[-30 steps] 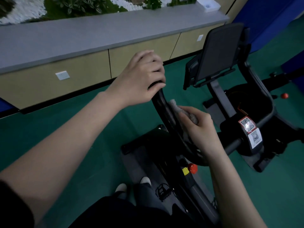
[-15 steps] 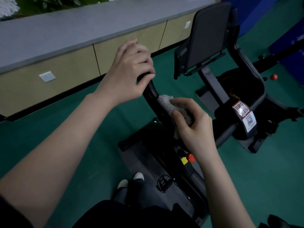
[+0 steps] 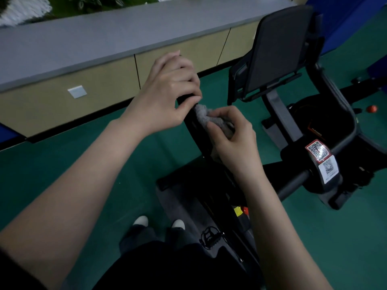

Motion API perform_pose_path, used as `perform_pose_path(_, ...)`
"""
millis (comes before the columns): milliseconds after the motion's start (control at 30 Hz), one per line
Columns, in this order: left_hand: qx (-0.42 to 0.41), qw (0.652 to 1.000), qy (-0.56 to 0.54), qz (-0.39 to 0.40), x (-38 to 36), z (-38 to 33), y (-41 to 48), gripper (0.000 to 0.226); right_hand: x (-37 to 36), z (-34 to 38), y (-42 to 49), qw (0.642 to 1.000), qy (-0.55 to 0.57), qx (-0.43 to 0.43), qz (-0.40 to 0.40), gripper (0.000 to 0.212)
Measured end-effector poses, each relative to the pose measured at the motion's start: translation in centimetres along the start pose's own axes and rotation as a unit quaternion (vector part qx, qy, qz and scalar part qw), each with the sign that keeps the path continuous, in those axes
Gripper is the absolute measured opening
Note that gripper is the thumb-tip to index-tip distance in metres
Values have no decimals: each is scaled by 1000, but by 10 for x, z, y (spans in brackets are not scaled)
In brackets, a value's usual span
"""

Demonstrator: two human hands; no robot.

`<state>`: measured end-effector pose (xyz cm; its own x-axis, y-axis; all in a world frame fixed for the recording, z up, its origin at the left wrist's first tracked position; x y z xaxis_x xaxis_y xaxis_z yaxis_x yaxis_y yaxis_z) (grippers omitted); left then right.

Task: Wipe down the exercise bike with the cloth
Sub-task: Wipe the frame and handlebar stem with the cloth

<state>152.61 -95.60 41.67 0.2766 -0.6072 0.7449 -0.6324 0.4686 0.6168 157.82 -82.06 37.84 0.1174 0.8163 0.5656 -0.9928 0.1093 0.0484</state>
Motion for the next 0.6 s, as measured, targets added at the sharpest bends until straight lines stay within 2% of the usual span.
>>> perform_pose_path(200,-17,1000,-16,9,0,1,0,20,26,0,-31,992,-108,10,-59,9)
perform_pose_path(433,-72,997,-29,6,3,1,0,21,25,12,-55,962,-229,-37,-144,8)
perform_pose_path(500,-86,996,-30,0,4,1,0,21,26,11,-71,944,-255,-72,-198,9)
perform_pose_path(600,-94,995,-39,-6,4,1,0,21,26,11,-106,901,-254,-117,-332,14)
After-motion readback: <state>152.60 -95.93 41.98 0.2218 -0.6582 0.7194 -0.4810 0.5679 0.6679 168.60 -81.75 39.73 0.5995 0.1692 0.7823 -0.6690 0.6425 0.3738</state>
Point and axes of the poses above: each hand's wrist, its own y-axis towards the middle knuckle, its own x-axis out of the back of the hand, z = x × y, the point moved 8 cm from there along y, towards the middle knuckle, and after that the axes turned 1 degree about -y, right-handed, at the moved point
